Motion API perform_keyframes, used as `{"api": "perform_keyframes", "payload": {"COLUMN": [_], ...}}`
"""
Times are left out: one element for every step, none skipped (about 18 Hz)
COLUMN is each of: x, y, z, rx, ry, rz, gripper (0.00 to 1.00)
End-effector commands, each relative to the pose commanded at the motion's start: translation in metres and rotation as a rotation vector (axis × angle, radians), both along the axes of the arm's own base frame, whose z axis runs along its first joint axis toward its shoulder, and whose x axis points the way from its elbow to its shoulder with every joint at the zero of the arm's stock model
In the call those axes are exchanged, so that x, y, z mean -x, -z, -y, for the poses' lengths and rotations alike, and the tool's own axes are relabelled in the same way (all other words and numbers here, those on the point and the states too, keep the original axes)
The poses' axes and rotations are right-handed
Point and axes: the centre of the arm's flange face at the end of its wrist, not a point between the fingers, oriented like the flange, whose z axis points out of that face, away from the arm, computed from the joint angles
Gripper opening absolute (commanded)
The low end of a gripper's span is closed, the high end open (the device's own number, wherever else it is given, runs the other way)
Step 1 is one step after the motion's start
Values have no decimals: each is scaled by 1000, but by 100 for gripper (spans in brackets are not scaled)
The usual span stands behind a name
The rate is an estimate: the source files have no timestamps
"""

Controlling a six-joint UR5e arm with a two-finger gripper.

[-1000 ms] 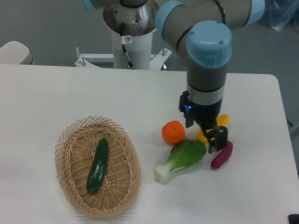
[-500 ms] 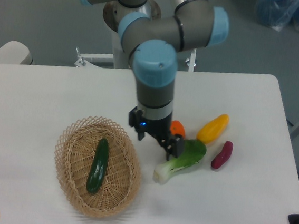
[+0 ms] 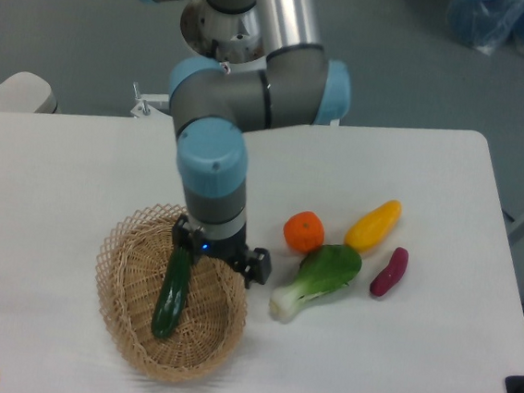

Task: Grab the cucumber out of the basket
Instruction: 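Lower the gripper into the basket around the green cucumber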

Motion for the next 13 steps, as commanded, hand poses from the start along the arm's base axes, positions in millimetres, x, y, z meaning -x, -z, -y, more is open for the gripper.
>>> {"api": "perform_keyframes", "payload": {"x": [-6,-10,-14,-25,-29,-30,-31,-35,-38,-40,-42,-46,-47], "y": [3,5,11,18,18,20,20,21,20,20,22,26,30], "z": [-5,-7,-7,-12,-14,-14,-15,-16,-18,-17,-18,-20,-21], "rx": [-15,-18,-11,-2,-5,-2,-2,-1,-4,-3,1,0,4], "ry": [3,-7,-20,-6,-2,0,1,8,14,12,12,17,20], "rz": [-13,-11,-3,0,-1,1,1,1,0,1,4,2,2], "gripper": [100,100,100,100,100,100,100,100,100,100,100,100,100]}}
